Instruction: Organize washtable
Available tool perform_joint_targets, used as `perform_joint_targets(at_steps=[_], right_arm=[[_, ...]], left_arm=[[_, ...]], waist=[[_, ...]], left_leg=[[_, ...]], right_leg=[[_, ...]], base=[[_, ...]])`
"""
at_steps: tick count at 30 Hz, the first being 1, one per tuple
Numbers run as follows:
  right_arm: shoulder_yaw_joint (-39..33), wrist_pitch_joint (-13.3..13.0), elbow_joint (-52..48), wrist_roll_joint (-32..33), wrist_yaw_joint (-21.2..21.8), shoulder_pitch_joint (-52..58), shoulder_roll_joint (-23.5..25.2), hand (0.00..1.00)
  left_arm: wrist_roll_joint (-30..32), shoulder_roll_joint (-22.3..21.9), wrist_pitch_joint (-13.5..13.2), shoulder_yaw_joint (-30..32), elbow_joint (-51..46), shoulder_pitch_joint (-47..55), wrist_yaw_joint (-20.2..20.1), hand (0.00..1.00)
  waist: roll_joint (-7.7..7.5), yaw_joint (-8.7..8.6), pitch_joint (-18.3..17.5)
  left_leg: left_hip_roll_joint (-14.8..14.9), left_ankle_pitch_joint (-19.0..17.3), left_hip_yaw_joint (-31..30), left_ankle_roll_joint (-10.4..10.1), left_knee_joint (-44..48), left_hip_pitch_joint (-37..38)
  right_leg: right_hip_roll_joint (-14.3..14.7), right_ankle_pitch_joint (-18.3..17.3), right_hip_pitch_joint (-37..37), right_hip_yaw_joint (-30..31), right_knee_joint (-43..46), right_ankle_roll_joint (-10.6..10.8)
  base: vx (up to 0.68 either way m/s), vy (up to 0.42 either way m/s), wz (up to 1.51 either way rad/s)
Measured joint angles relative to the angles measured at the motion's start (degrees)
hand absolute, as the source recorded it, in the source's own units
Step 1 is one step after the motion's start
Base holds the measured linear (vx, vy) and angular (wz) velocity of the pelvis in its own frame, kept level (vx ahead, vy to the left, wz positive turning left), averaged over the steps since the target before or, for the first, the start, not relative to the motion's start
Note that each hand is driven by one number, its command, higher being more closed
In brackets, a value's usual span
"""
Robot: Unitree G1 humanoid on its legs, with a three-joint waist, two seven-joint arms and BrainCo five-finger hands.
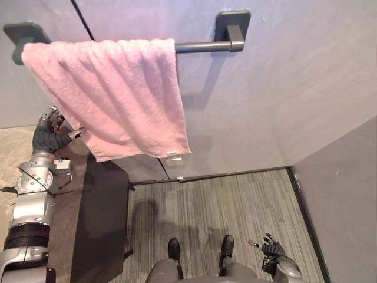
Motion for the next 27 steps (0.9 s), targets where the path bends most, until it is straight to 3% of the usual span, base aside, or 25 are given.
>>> perform_joint_targets(at_steps=[3, 17, 18, 27], right_arm=[[0.6, 0.0, 0.0, 0.0, 0.0, -0.3, 0.0, 0.00], [1.1, 0.4, 0.0, -0.1, 0.1, -0.3, 0.0, 0.00], [1.1, 0.4, 0.0, -0.1, 0.1, -0.3, 0.0, 0.00], [1.3, 0.5, -0.3, -0.2, 0.2, 0.0, 0.0, 0.00]], left_arm=[[-0.4, 0.0, 0.3, -0.3, 2.1, -1.1, 0.2, 0.00], [-0.6, 1.2, 0.9, -0.5, 3.7, -1.5, -1.7, 0.00], [-0.6, 1.5, 1.1, -0.5, 3.7, -1.5, -2.3, 1.00], [-1.1, 3.2, 1.4, -1.2, 3.6, -3.0, -2.5, 1.00]], waist=[[-0.02, -0.76, 0.3], [-0.05, -0.76, 0.7], [-0.05, -0.76, 0.7], [-0.04, -1.30, 0.7]], left_leg=[[0.0, 0.0, 0.2, 0.0, 0.0, 0.0], [0.0, 0.0, 1.3, 0.0, 0.1, 0.3], [0.0, 0.0, 1.3, 0.0, 0.1, 0.3], [0.0, 0.0, 1.6, 0.0, 0.0, 1.4]], right_leg=[[0.0, 0.0, -0.1, 0.2, 0.0, 0.0], [0.0, 0.6, -0.5, 1.4, 0.0, 0.1], [0.0, 0.6, -0.5, 1.4, 0.0, 0.1], [0.0, 0.7, 0.4, 1.7, 0.0, 0.1]], base=[[0.00, -0.003, -0.02], [-0.01, -0.002, -0.04], [0.00, 0.000, 0.00], [0.00, -0.002, -0.01]])
